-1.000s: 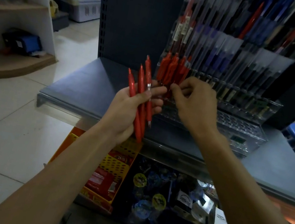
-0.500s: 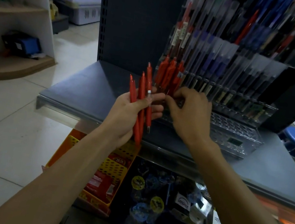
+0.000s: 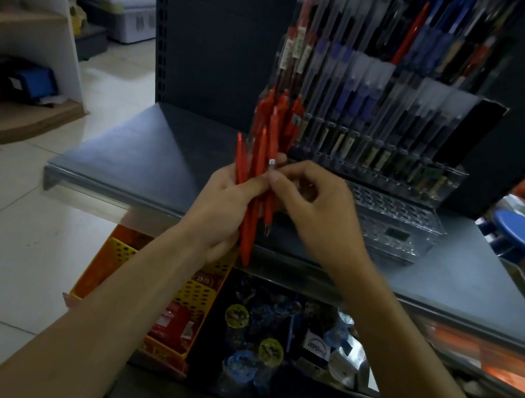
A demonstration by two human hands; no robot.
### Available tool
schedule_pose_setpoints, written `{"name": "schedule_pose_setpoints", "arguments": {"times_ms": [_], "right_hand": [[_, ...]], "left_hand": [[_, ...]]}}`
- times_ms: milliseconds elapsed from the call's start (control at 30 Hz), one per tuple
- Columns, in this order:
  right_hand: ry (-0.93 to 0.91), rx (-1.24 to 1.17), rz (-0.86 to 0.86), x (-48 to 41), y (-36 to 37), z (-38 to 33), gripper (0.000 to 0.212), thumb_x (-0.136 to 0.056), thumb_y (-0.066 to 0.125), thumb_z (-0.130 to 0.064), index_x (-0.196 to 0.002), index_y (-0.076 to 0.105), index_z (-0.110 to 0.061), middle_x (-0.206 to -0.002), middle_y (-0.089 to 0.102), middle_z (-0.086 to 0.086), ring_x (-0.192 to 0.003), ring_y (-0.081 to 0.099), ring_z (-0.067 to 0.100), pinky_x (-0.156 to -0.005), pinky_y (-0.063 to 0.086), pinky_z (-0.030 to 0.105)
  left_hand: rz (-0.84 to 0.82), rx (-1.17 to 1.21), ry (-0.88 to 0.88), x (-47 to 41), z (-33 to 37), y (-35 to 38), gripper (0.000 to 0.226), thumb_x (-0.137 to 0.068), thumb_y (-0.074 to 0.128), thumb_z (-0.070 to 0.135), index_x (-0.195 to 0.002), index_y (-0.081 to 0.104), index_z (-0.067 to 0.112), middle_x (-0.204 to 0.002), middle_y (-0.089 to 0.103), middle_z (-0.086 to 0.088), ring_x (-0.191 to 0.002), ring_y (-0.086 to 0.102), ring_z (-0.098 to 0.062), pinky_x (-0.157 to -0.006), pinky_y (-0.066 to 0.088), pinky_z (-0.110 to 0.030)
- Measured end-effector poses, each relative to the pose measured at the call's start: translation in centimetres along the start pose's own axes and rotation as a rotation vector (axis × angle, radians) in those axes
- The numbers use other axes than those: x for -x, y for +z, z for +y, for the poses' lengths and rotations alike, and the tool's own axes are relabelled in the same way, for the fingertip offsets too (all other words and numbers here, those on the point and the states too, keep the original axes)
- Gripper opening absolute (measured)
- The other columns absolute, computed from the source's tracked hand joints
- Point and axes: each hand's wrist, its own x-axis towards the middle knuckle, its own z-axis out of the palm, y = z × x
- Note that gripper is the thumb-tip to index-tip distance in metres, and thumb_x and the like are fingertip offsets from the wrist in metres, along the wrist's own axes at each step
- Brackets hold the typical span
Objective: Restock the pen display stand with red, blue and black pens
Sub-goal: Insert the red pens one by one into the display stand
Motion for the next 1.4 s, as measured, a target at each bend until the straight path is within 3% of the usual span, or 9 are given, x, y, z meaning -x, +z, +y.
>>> {"name": "schedule_pose_setpoints", "arguments": {"times_ms": [200, 300, 433, 567, 700, 767, 933, 1167, 1400], "right_hand": [[0.015, -0.099, -0.184, 0.2, -2.0, -0.2, 0.022, -0.094, 0.061, -0.028, -0.102, 0.071, -0.01, -0.095, 0.071, 0.008, -0.085, 0.068, 0.015, -0.076, 0.057, 0.03], [0.059, -0.187, -0.254, 0.3, -2.7, -0.6, 0.016, -0.095, 0.059, -0.021, -0.101, 0.065, -0.007, -0.087, 0.067, 0.003, -0.071, 0.064, 0.002, -0.06, 0.051, 0.016], [0.099, -0.17, -0.299, -0.1, -2.9, -0.2, 0.012, -0.092, 0.063, -0.015, -0.102, 0.06, -0.009, -0.087, 0.065, 0.007, -0.071, 0.064, 0.012, -0.061, 0.054, 0.025], [0.141, -0.252, -0.123, -1.3, -3.3, -0.1, 0.004, -0.091, 0.063, -0.009, -0.094, 0.06, -0.008, -0.081, 0.067, 0.008, -0.07, 0.069, 0.017, -0.064, 0.059, 0.025], [0.087, -0.209, 0.254, -3.9, -3.8, -0.3, 0.006, -0.092, 0.061, -0.015, -0.088, 0.058, -0.012, -0.081, 0.07, 0.011, -0.069, 0.073, 0.02, -0.065, 0.06, 0.031], [0.064, -0.151, 0.36, -5.1, -3.8, -0.5, 0.01, -0.092, 0.061, -0.019, -0.088, 0.06, -0.01, -0.079, 0.07, 0.01, -0.066, 0.072, 0.017, -0.064, 0.061, 0.032], [0.051, 0.219, 0.256, -6.8, -3.5, -0.6, 0.018, -0.089, 0.065, -0.027, -0.084, 0.063, -0.009, -0.078, 0.07, 0.008, -0.073, 0.069, 0.021, -0.072, 0.06, 0.041], [0.003, 0.371, 0.17, -6.7, -3.7, -1.6, 0.019, -0.088, 0.067, -0.029, -0.076, 0.063, -0.014, -0.072, 0.067, 0.001, -0.066, 0.063, 0.013, -0.066, 0.052, 0.028], [-0.043, 0.455, 0.155, -7.0, -3.4, -2.1, 0.031, -0.087, 0.063, -0.033, -0.079, 0.064, -0.003, -0.066, 0.063, 0.006, -0.058, 0.058, 0.018, -0.06, 0.048, 0.031]], "left_hand": [[-0.06, 0.021, -0.055, 0.1, -0.1, 0.8, 0.024, -0.099, 0.045, 0.012, -0.116, 0.063, 0.012, -0.113, 0.07, -0.009, -0.108, 0.066, -0.021, -0.089, 0.055, -0.03], [-0.108, 0.045, -0.043, 0.3, -0.2, 1.0, 0.028, -0.101, 0.042, 0.012, -0.122, 0.059, 0.011, -0.118, 0.069, -0.01, -0.111, 0.065, -0.022, -0.089, 0.055, -0.032], [-0.139, 0.099, -0.057, 0.2, -0.1, 0.6, 0.032, -0.1, 0.042, 0.013, -0.13, 0.055, 0.01, -0.12, 0.068, -0.012, -0.109, 0.066, -0.025, -0.077, 0.059, -0.03], [-0.062, 0.135, -0.022, -0.8, 0.0, -0.4, 0.033, -0.101, 0.04, 0.009, -0.131, 0.052, 0.008, -0.12, 0.068, -0.011, -0.111, 0.066, -0.023, -0.089, 0.056, -0.034], [0.01, 0.068, 0.065, -1.1, 0.4, -1.1, 0.024, -0.101, 0.042, 0.014, -0.119, 0.058, 0.016, -0.081, 0.068, -0.001, -0.075, 0.067, -0.016, -0.068, 0.058, -0.029], [0.039, -0.007, 0.121, -1.1, 0.5, -1.3, 0.022, -0.103, 0.04, 0.019, -0.118, 0.056, 0.021, -0.063, 0.052, 0.004, -0.051, 0.05, -0.01, -0.047, 0.046, -0.023], [0.03, 0.075, 0.098, -1.4, 0.9, -1.8, 0.015, -0.101, 0.041, 0.017, -0.103, 0.056, 0.015, -0.053, 0.033, 0.007, -0.036, 0.028, -0.004, -0.033, 0.026, -0.017], [-0.025, 0.203, 0.056, -1.2, 0.8, -1.7, 0.007, -0.078, 0.032, 0.013, -0.075, 0.037, 0.016, -0.063, 0.035, 0.0, -0.046, 0.028, -0.011, -0.042, 0.024, -0.023], [0.062, 0.169, 0.109, -2.1, 0.6, -1.4, 0.018, -0.097, 0.031, 0.005, -0.1, 0.047, 0.013, -0.068, 0.047, 0.0, -0.05, 0.04, -0.01, -0.046, 0.036, -0.022]]}}
